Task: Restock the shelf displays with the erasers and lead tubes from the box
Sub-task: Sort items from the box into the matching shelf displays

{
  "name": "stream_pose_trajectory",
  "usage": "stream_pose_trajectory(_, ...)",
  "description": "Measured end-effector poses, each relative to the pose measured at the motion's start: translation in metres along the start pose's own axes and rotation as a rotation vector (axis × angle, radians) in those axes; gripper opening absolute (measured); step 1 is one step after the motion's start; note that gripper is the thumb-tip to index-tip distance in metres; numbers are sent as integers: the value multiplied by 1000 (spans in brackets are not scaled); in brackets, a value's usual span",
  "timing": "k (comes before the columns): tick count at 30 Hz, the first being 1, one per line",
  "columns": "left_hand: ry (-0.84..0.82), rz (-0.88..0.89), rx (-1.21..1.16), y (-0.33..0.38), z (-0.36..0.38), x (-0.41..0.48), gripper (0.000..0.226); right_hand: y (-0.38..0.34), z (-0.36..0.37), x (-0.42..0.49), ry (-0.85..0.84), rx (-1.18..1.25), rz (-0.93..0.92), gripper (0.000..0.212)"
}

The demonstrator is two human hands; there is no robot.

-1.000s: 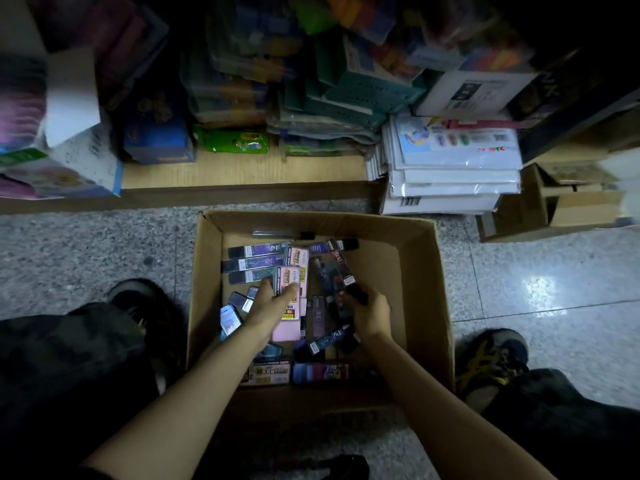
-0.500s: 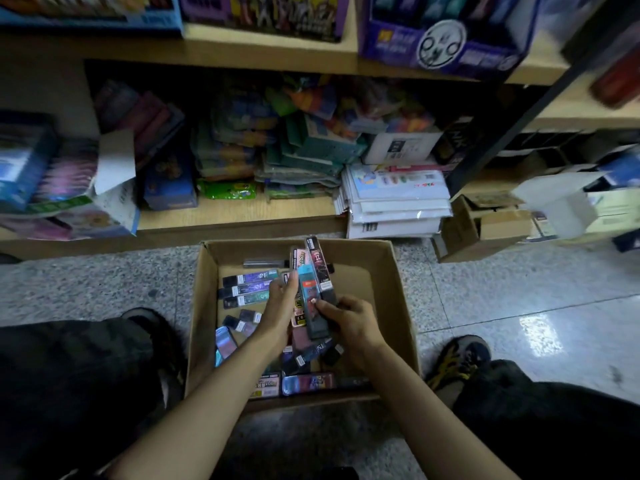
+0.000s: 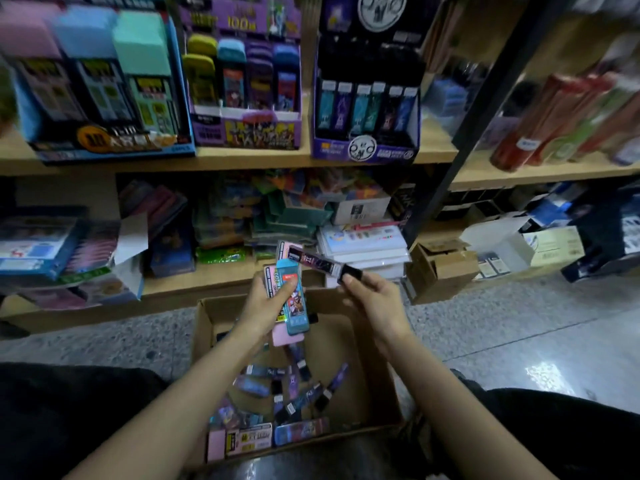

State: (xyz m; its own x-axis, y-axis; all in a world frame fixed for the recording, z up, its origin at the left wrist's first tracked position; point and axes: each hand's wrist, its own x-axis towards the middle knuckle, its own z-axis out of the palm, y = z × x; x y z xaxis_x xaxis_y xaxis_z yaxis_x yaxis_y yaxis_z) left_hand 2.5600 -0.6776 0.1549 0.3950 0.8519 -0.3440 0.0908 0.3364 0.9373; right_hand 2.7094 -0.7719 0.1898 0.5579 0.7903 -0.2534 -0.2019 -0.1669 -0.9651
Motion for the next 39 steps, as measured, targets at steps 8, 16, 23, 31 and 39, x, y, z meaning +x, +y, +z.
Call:
stream_pose_trajectory(8,-47,264,96,96,-6,6,20,-118,-28,30,31,-241,-389,16)
stream_pose_trajectory(16,-126,390,117,181,-21,3,56,-221,-37,68,41,-509,-652,14)
stream_pose_trajectory(23,-125,439,6,200,-16,11,49,-260,-24,108,-6,-741,-765,15)
stream_pose_trajectory(31,-123,437,-35,207,-8,19,46,-269,-13,138,-199,-901,-705,10)
stream_pose_trajectory(39,-95,420,-20,208,-6,24,51,-260,-7,152,-32,-846,-588,17)
